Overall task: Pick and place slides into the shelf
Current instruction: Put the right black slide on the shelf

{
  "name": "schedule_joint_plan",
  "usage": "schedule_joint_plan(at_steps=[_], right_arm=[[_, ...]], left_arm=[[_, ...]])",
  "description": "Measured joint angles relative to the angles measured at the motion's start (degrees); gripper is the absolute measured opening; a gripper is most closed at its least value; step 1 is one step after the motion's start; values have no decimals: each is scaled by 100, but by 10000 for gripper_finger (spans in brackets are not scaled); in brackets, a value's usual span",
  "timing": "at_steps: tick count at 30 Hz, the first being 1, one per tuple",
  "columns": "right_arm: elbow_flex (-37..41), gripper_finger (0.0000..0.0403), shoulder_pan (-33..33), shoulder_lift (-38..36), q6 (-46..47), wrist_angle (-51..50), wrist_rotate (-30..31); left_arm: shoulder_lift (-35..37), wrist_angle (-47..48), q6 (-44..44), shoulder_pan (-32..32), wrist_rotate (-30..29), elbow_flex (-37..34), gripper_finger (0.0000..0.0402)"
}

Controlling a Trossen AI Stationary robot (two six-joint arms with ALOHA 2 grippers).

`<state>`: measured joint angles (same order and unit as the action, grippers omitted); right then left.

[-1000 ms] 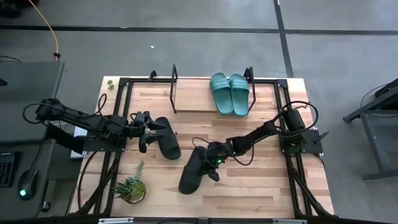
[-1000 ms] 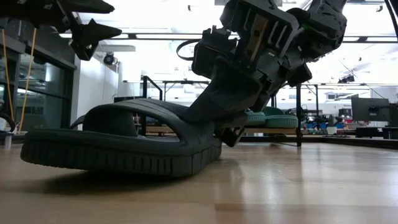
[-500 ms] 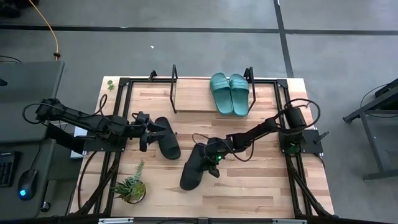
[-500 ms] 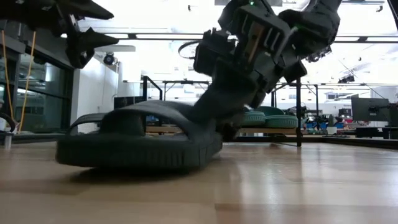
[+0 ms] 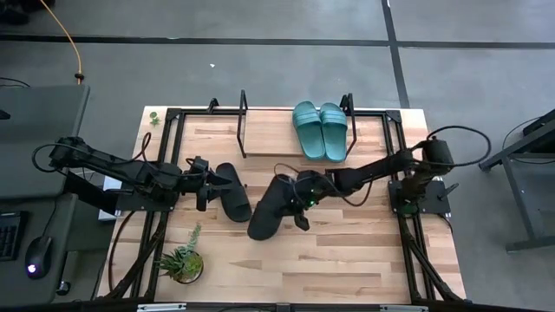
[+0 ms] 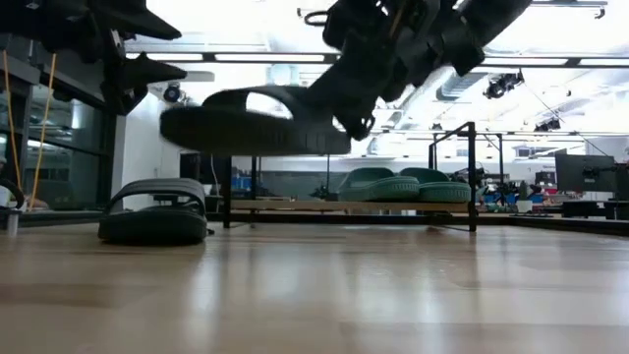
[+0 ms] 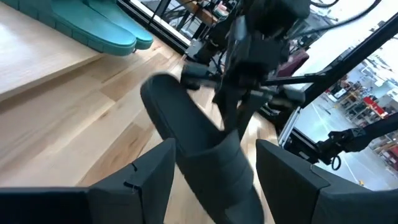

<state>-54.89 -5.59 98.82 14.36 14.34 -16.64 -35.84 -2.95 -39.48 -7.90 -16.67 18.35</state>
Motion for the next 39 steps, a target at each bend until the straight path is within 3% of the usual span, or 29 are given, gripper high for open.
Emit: schedule_joint_plan(at_steps=[6, 14, 31, 39], right_arm=[[-2, 0, 176, -429, -545, -411, 256], [-7, 0, 297, -833, -1185, -740, 1176], [-339, 0, 282, -841, -1934, -893, 1519], [-361, 0, 285, -843, -2042, -982, 1988]], left_arm=[[-233, -168, -11, 2, -103, 2, 207], [-493, -689, -17, 2, -103, 2, 207], [-1282, -914, -729, 5, -143, 2, 207], [-1696, -1383, -730, 2, -96, 2, 207]])
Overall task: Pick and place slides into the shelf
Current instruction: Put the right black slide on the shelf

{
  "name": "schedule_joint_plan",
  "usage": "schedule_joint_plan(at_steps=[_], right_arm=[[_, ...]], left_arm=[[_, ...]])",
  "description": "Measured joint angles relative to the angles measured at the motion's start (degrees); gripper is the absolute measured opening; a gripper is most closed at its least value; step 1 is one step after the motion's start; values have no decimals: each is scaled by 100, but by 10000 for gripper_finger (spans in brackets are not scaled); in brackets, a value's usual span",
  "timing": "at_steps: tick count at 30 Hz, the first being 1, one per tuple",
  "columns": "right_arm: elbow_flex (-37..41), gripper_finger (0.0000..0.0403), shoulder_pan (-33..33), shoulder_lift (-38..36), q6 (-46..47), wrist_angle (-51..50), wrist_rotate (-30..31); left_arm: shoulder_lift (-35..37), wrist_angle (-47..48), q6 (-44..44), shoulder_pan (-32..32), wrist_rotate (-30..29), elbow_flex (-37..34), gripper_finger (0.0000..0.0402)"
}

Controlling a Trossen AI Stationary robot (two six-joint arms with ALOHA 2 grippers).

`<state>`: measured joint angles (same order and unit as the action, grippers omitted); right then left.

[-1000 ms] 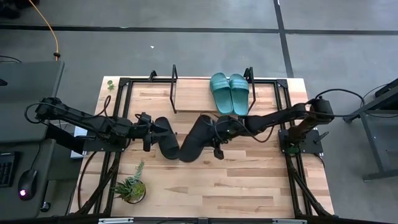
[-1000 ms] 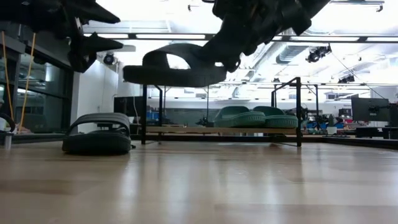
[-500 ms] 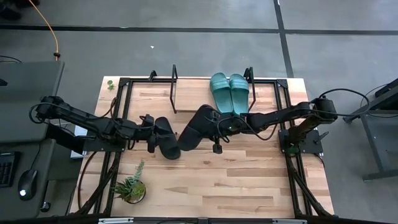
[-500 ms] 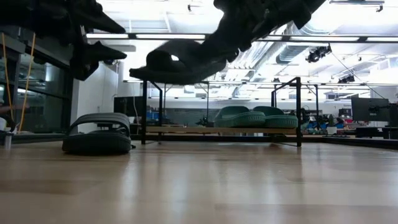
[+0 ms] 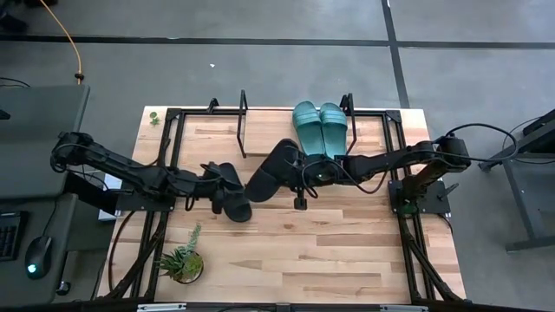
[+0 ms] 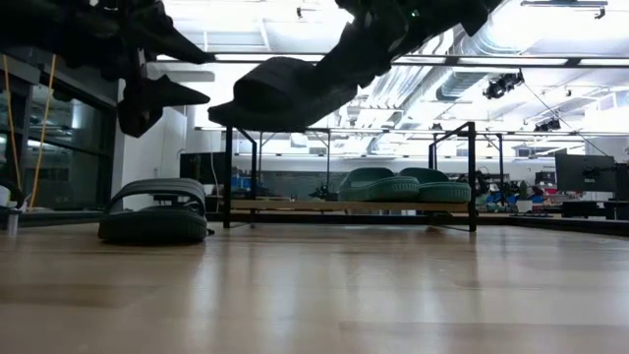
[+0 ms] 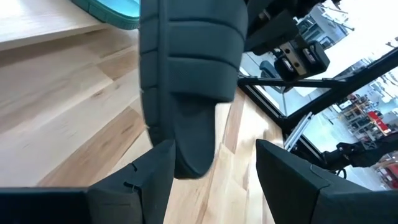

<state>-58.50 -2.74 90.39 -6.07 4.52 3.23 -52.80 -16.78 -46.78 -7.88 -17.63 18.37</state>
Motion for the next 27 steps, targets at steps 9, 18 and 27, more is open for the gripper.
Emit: schedule_joint_plan(at_steps=[9, 18, 27], right_arm=[[0, 0, -2, 0, -42, -2, 10], [0, 0, -2, -9, -26, -3, -75], [-359, 0, -85, -17, -12, -350, -218]], left_arm=[[-346, -368, 0, 4, 9, 0, 207], [-347, -336, 0, 4, 5, 0, 207], [-347, -230, 0, 4, -146, 0, 207]])
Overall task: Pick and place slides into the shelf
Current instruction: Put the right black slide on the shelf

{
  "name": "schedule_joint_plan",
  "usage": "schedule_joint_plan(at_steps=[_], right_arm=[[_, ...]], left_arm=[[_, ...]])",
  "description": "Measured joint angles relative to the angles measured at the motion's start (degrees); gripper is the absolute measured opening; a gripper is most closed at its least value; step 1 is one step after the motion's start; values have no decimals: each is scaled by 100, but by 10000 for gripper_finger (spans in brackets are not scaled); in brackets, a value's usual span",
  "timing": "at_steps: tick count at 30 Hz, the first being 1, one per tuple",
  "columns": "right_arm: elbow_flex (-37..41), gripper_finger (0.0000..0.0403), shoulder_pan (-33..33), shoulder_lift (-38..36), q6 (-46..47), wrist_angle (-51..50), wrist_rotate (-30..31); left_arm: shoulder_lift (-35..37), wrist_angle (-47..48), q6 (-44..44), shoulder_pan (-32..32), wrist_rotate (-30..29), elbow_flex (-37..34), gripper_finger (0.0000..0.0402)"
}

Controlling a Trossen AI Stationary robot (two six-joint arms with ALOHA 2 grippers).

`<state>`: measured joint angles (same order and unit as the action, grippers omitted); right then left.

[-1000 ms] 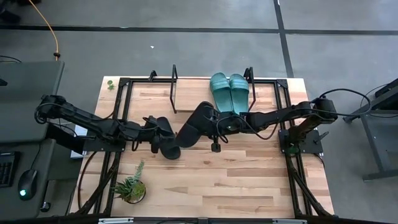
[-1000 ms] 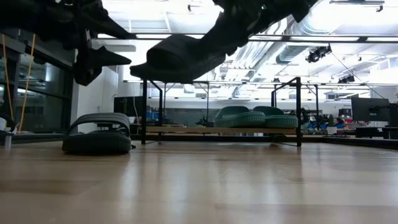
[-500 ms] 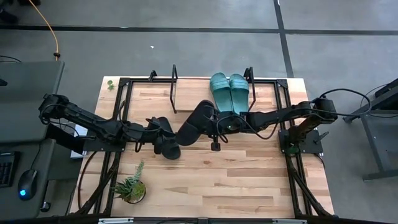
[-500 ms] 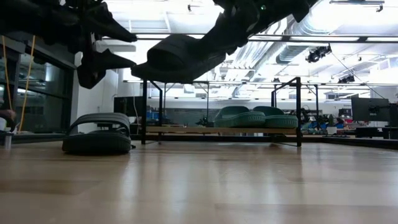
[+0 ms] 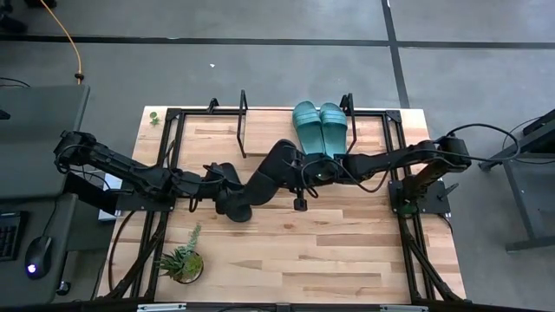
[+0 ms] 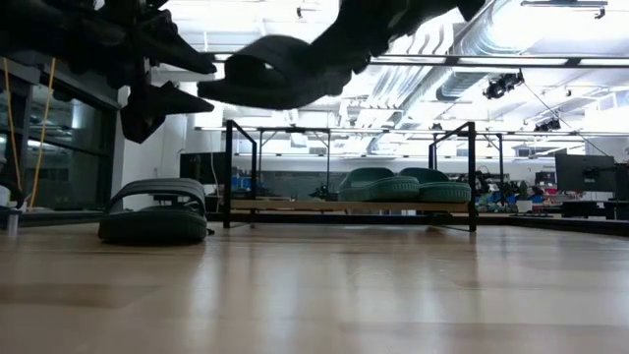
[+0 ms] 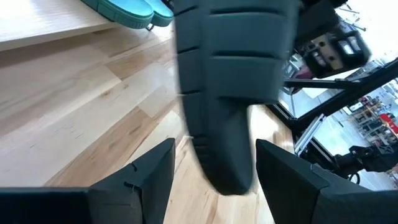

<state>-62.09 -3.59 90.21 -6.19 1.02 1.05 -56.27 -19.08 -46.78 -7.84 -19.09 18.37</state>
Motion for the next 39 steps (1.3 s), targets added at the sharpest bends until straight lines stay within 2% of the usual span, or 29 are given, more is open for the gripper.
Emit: schedule_joint_plan(at_steps=[8, 24, 35, 39], right_arm=[[-78, 0, -171, 0, -170, -8, 327], [-80, 0, -166, 0, -289, 190, 399], [-80, 0, -166, 0, -289, 191, 497], [-85, 0, -166, 0, -289, 184, 497]], left_arm=[[0, -77, -1, 0, 0, 0, 207], [-7, -257, -18, 0, 24, 0, 207], [-457, -810, 22, -2, 184, 45, 207], [-477, -772, 339, -3, 187, 185, 207]])
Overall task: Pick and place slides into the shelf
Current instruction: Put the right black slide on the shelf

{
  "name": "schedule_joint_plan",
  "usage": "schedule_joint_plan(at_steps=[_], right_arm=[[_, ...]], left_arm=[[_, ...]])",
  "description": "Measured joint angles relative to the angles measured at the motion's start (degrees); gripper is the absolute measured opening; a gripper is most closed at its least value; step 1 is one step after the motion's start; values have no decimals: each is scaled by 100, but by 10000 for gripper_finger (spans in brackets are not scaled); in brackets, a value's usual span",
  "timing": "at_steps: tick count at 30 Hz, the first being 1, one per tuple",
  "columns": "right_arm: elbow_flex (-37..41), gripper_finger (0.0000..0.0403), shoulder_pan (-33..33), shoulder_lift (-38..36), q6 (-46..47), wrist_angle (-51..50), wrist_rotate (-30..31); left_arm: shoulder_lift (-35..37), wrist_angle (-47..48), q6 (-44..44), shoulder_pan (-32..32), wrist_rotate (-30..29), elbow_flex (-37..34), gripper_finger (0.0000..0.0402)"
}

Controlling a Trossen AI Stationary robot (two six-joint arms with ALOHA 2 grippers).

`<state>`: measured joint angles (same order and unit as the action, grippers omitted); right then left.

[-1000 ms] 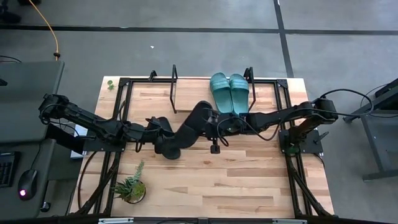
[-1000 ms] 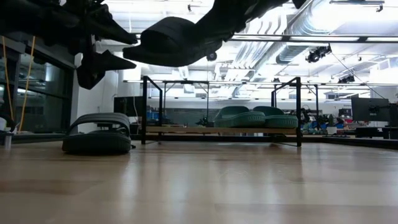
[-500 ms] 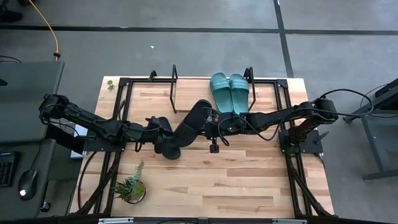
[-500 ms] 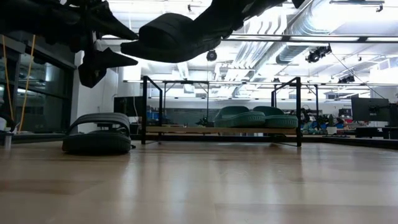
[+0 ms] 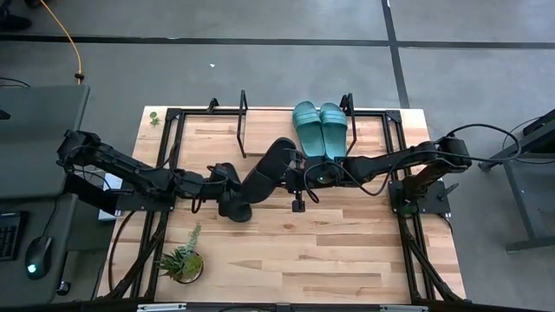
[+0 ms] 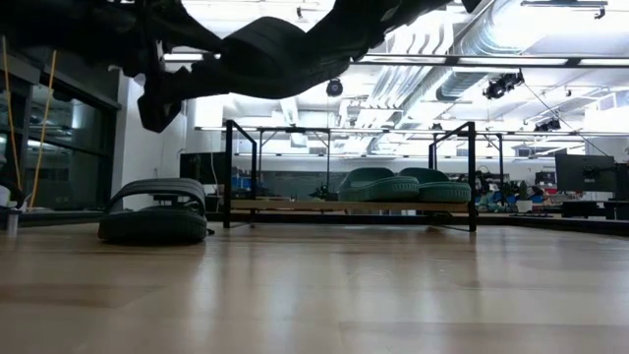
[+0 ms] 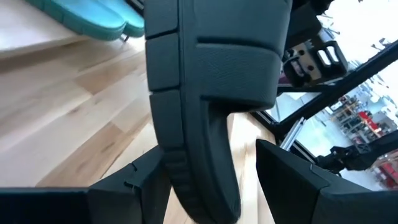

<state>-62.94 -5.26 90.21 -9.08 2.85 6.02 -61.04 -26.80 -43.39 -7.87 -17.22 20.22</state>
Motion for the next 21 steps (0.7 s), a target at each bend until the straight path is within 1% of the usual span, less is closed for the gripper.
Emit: schedule_joint_plan(at_steps=[5, 8, 11, 18, 21], right_arm=[[0, 0, 0, 0, -42, 0, -2], [0, 0, 0, 0, -42, -11, -4], [0, 0, 0, 0, -42, -9, -2], [0, 0, 0, 0, -47, -11, 5], [0, 0, 0, 0, -63, -22, 24]], left_arm=[[-2, 160, 116, -1, 113, 59, 206], [-2, 289, 112, -1, 65, 62, 195], [-2, 288, 103, 1, -30, 62, 165], [-2, 307, 100, 3, -126, 62, 74], [-2, 309, 182, 2, -183, 62, 42]])
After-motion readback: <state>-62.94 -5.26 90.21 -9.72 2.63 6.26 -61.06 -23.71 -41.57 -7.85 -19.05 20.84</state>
